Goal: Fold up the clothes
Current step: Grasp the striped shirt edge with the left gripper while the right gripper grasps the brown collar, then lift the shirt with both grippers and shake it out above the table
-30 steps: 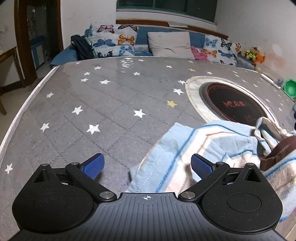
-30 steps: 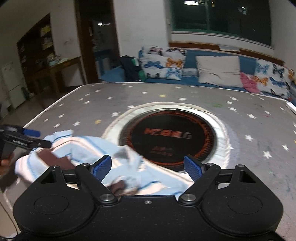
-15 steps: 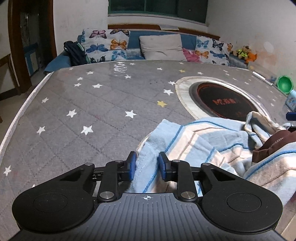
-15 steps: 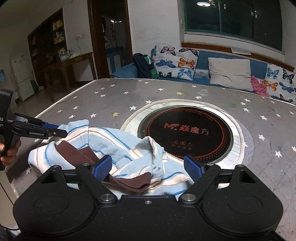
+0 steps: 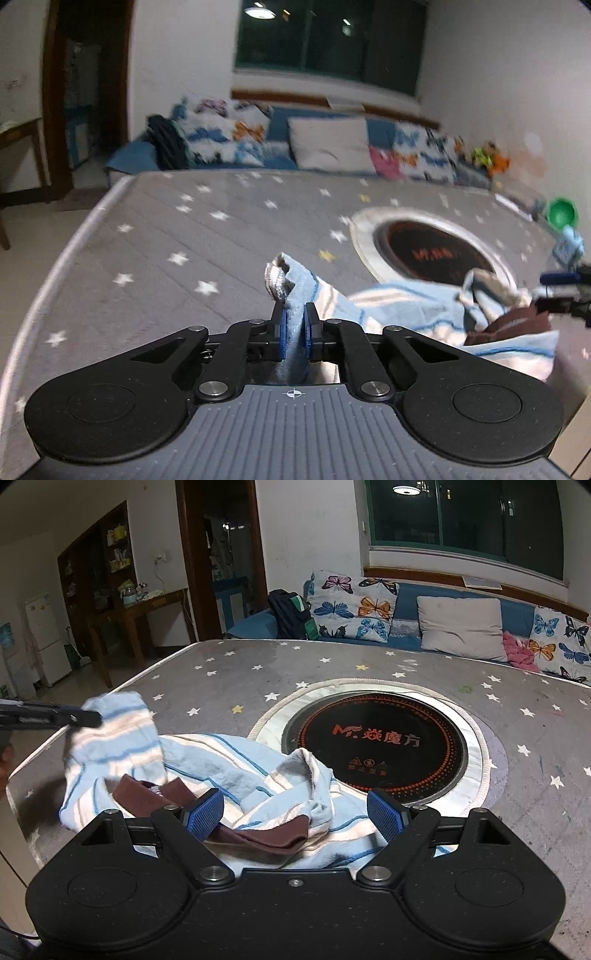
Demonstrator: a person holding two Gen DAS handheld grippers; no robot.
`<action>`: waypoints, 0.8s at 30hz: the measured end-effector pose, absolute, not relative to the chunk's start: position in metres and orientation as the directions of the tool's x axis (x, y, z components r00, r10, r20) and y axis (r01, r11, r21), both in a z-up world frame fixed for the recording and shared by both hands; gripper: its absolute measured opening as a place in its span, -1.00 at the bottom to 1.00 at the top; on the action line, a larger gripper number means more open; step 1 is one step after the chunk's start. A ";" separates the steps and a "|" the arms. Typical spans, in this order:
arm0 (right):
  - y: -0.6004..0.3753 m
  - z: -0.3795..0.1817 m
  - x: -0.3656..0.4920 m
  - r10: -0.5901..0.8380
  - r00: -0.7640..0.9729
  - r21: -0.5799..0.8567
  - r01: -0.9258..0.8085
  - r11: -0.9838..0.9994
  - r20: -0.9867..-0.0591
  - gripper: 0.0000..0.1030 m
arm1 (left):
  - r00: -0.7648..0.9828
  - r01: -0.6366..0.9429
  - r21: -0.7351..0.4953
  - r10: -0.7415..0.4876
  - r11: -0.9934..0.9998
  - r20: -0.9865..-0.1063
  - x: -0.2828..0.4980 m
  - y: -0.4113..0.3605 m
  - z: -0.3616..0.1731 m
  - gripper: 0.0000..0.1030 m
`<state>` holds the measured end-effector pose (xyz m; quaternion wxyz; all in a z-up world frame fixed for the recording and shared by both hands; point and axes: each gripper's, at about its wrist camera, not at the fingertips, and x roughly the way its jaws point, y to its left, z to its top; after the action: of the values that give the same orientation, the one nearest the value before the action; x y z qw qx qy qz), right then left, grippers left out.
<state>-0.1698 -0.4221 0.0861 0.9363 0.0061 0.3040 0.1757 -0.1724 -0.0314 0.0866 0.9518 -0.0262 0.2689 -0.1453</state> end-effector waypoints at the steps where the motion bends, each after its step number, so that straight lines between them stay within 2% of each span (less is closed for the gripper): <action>1: -0.421 0.086 -0.171 0.338 0.750 0.121 -0.330 0.936 -0.568 0.69 | 0.823 0.244 -0.122 -0.272 0.962 -0.499 -0.176 -0.025 0.089 -0.81; 6: -0.415 0.082 -0.177 0.369 0.725 0.136 -0.361 0.923 -0.582 0.69 | 0.850 0.171 -0.098 -0.197 0.980 -0.488 -0.197 0.006 0.093 -0.81; 13: -0.392 0.069 -0.191 0.425 0.650 0.137 -0.446 0.884 -0.630 0.69 | 0.782 0.143 -0.062 -0.151 0.988 -0.605 -0.214 0.031 0.065 -0.81; 17: -0.381 0.066 -0.198 0.433 0.634 0.112 -0.481 0.870 -0.641 0.69 | 0.750 0.137 -0.089 -0.162 0.987 -0.641 -0.212 0.040 0.061 -0.74; 19: -0.379 0.078 -0.199 0.439 0.649 0.109 -0.484 0.868 -0.622 0.69 | 0.753 0.158 -0.058 -0.159 0.986 -0.639 -0.212 0.039 0.066 -0.72; 22: -0.382 0.091 -0.198 0.445 0.671 0.120 -0.473 0.873 -0.593 0.69 | 0.764 0.182 -0.019 -0.153 0.983 -0.627 -0.211 0.036 0.075 -0.51; 23: -0.383 0.094 -0.197 0.445 0.678 0.123 -0.468 0.875 -0.585 0.69 | 0.768 0.189 -0.013 -0.156 0.982 -0.621 -0.210 0.033 0.078 -0.36; 24: -0.386 0.097 -0.194 0.443 0.686 0.125 -0.462 0.878 -0.577 0.69 | 0.776 0.190 -0.010 -0.156 0.982 -0.611 -0.212 0.032 0.080 -0.35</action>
<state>-0.1940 -0.3860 0.0975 0.9181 -0.0153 0.3102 0.2464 -0.2115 0.0323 0.0804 0.9420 0.0262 0.3219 -0.0916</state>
